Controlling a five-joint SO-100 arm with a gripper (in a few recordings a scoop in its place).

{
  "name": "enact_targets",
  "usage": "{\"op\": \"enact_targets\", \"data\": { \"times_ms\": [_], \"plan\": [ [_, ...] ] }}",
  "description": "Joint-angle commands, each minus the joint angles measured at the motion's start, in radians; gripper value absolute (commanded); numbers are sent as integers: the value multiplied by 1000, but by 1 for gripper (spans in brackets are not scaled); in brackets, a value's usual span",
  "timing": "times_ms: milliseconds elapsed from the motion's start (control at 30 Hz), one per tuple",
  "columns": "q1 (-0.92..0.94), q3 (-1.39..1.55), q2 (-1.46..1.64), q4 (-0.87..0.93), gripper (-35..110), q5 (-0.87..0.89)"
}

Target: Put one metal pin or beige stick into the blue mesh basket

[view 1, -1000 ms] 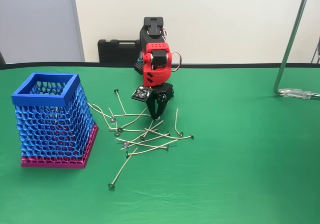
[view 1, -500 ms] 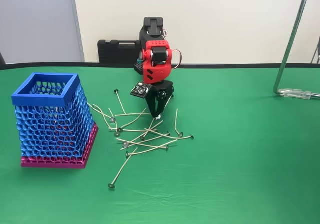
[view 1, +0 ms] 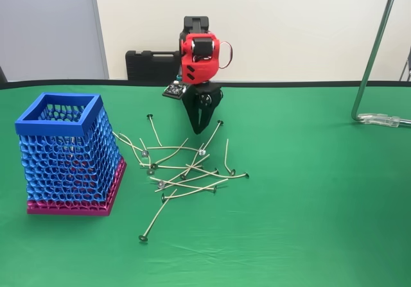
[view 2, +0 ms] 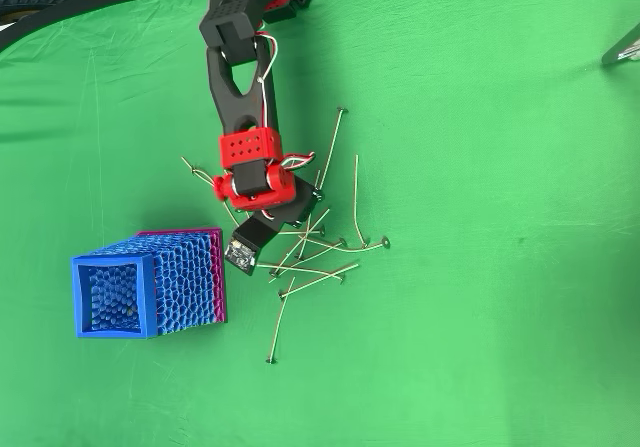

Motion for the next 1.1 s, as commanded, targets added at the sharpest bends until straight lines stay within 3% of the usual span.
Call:
{"op": "enact_targets", "data": {
  "times_ms": [0, 467, 1067],
  "plan": [
    [5, -2, 66, 9, 1, -3],
    [0, 146, 11, -135, 16, -9],
    [-9, 213, -43, -196, 17, -12]
  ]
}}
